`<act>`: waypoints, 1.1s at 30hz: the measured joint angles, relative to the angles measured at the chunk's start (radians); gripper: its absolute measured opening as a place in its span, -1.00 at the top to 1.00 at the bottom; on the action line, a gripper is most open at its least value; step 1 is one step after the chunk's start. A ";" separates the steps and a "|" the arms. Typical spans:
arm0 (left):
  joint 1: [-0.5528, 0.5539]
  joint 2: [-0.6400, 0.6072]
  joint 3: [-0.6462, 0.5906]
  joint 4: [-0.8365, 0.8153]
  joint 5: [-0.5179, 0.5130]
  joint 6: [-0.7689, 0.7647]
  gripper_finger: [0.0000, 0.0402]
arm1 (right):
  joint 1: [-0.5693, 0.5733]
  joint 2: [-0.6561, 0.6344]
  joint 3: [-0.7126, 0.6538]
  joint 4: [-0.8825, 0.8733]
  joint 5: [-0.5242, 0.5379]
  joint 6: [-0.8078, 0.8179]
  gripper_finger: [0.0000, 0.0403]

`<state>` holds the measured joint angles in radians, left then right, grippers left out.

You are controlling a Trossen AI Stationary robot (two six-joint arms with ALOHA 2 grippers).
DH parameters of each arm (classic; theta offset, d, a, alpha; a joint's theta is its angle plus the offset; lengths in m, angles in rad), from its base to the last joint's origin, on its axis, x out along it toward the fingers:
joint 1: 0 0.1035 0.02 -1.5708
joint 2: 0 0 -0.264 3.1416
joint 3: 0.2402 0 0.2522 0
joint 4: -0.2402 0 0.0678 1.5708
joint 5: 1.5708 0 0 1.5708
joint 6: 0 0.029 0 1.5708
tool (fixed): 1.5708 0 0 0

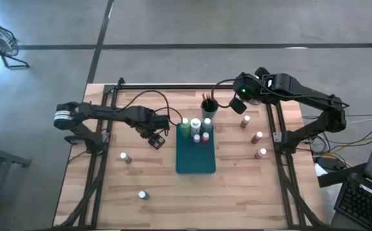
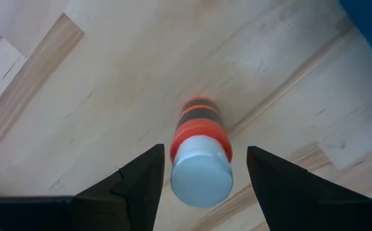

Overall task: Pick & Place Paint Supplies
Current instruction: Put the small orange paint bottle into the blue bin

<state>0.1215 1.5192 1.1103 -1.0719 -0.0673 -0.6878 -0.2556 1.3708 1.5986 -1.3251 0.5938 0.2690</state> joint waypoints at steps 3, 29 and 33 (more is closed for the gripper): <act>0.000 0.000 -0.002 0.001 0.000 0.001 -0.12 | 0.000 0.000 0.000 0.000 0.000 0.000 0.67; 0.001 -0.002 -0.004 -0.001 0.009 0.067 0.39 | 0.000 0.000 0.000 0.002 0.000 0.000 0.35; 0.001 -0.001 0.003 -0.014 0.023 0.085 0.39 | 0.000 0.000 0.000 0.002 0.000 0.000 0.31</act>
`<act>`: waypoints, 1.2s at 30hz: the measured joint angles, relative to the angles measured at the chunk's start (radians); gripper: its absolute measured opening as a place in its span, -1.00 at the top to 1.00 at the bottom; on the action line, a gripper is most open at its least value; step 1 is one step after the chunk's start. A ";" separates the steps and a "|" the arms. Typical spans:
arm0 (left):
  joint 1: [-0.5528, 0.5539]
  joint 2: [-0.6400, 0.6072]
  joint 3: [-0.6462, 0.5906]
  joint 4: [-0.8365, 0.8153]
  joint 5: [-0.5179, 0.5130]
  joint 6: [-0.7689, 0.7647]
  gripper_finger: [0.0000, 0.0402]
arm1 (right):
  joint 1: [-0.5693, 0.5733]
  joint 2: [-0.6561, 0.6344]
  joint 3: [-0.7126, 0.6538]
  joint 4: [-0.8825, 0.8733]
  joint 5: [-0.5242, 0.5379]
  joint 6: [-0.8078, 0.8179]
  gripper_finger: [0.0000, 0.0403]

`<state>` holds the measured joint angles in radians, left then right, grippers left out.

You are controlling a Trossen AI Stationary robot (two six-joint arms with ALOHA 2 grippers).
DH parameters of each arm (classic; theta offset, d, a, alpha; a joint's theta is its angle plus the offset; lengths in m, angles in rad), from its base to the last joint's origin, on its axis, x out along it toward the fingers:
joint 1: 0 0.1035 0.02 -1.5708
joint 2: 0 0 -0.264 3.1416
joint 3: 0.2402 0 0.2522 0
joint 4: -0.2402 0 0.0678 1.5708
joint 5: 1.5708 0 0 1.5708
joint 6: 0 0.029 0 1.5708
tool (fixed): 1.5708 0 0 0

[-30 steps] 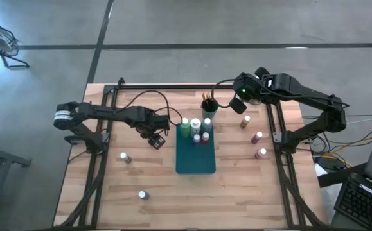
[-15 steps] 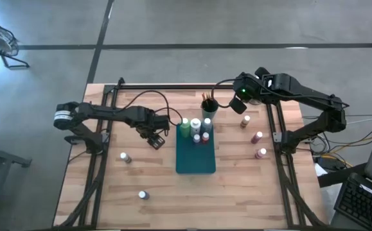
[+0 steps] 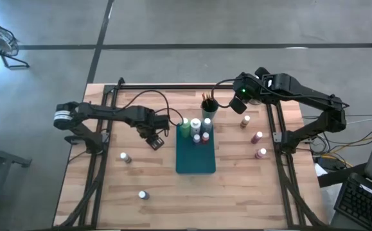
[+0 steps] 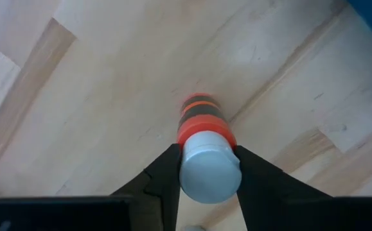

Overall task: Pick & Place Paint Supplies
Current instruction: Put the small orange paint bottle into the blue bin

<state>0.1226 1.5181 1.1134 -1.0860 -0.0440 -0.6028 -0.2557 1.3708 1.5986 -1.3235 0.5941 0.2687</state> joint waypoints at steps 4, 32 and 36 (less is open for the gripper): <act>-0.001 0.000 0.028 -0.027 0.010 -0.001 0.39 | 0.000 0.000 0.000 0.000 0.000 0.000 0.28; -0.099 0.164 0.565 -0.031 0.117 -0.297 0.39 | 0.000 0.000 0.000 0.051 0.003 -0.053 0.36; -0.107 0.233 0.607 -0.077 0.120 -0.317 0.39 | 0.000 0.000 0.000 0.050 0.002 -0.053 0.44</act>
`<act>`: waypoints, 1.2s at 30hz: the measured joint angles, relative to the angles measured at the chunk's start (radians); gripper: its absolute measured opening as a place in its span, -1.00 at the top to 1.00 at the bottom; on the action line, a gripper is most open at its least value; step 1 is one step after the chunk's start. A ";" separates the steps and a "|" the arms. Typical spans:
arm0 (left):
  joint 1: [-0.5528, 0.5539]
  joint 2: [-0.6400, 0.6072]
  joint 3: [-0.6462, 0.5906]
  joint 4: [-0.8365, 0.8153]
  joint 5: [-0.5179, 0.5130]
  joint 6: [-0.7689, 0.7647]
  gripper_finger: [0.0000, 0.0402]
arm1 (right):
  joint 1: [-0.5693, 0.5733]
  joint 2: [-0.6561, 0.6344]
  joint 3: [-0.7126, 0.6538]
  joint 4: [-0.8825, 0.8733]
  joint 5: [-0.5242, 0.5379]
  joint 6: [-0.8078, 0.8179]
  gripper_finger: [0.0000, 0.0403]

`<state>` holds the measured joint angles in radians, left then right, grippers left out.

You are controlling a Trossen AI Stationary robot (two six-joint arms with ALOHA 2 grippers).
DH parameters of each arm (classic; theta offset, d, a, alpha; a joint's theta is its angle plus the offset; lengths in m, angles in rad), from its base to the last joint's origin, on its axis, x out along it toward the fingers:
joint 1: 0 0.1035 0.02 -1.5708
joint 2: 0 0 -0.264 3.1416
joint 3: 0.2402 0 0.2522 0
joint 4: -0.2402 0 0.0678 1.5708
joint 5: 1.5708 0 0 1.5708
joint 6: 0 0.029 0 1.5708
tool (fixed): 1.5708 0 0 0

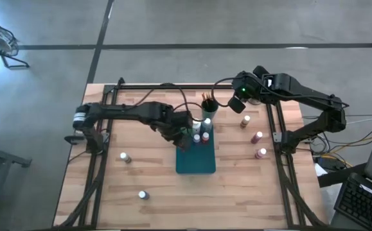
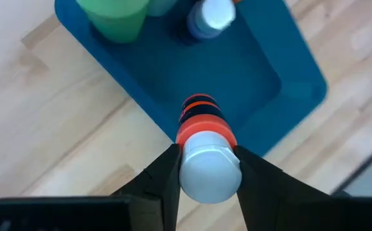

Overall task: Pick & Place Paint Supplies
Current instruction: Put the small orange paint bottle into the blue bin

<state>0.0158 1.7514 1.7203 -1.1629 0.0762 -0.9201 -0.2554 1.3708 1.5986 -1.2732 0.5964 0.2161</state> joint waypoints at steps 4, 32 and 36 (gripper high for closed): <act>0.002 0.053 0.019 0.003 -0.004 -0.002 0.39 | 0.000 0.000 0.000 0.000 -0.002 0.000 0.51; 0.059 0.189 0.024 0.056 -0.067 -0.006 0.39 | 0.000 0.000 0.000 -0.001 -0.002 0.000 0.72; 0.063 0.202 0.024 0.058 -0.071 -0.006 0.39 | 0.000 0.000 0.000 -0.001 -0.002 0.000 0.65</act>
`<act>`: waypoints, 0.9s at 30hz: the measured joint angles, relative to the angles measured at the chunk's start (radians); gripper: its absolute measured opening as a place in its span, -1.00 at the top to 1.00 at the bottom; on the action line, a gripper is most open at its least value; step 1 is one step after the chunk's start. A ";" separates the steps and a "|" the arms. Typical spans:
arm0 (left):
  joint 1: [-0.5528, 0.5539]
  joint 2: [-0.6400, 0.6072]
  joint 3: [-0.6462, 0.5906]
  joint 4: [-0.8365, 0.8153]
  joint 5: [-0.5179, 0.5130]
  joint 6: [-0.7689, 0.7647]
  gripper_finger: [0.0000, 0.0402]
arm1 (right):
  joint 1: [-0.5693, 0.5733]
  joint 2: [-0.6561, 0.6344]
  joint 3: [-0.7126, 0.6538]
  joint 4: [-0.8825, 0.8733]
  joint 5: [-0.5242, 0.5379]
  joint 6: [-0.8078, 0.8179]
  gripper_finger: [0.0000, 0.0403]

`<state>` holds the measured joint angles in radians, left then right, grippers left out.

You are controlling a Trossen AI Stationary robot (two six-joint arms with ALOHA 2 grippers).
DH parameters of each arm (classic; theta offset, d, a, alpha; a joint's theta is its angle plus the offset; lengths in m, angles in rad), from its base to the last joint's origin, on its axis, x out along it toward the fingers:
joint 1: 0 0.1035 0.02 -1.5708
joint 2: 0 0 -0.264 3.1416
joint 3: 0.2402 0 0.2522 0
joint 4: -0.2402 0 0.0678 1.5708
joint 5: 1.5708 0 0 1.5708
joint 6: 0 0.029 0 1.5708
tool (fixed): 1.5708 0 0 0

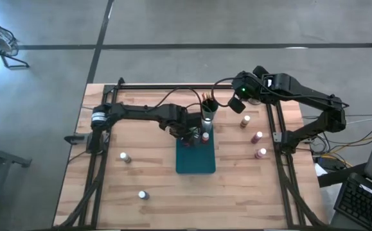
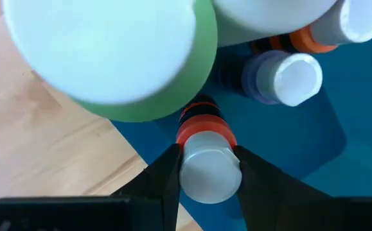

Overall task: Pick & Place Paint Supplies
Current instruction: Put the small orange paint bottle into the blue bin

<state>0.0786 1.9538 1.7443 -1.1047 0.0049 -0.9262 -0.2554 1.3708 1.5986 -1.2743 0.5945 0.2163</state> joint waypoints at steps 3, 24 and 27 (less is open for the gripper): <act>0.008 0.003 0.000 0.005 -0.009 -0.001 0.39 | 0.000 0.000 0.000 0.000 0.000 0.000 0.60; 0.014 0.007 -0.031 0.033 -0.034 -0.002 0.39 | 0.000 0.000 0.000 0.001 0.000 0.000 0.37; 0.014 0.017 -0.031 0.044 -0.033 0.001 0.39 | 0.000 0.000 0.000 0.002 0.000 0.000 0.35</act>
<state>0.0921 1.9704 1.7129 -1.0606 -0.0284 -0.9249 -0.2554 1.3708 1.5986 -1.2728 0.5949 0.2165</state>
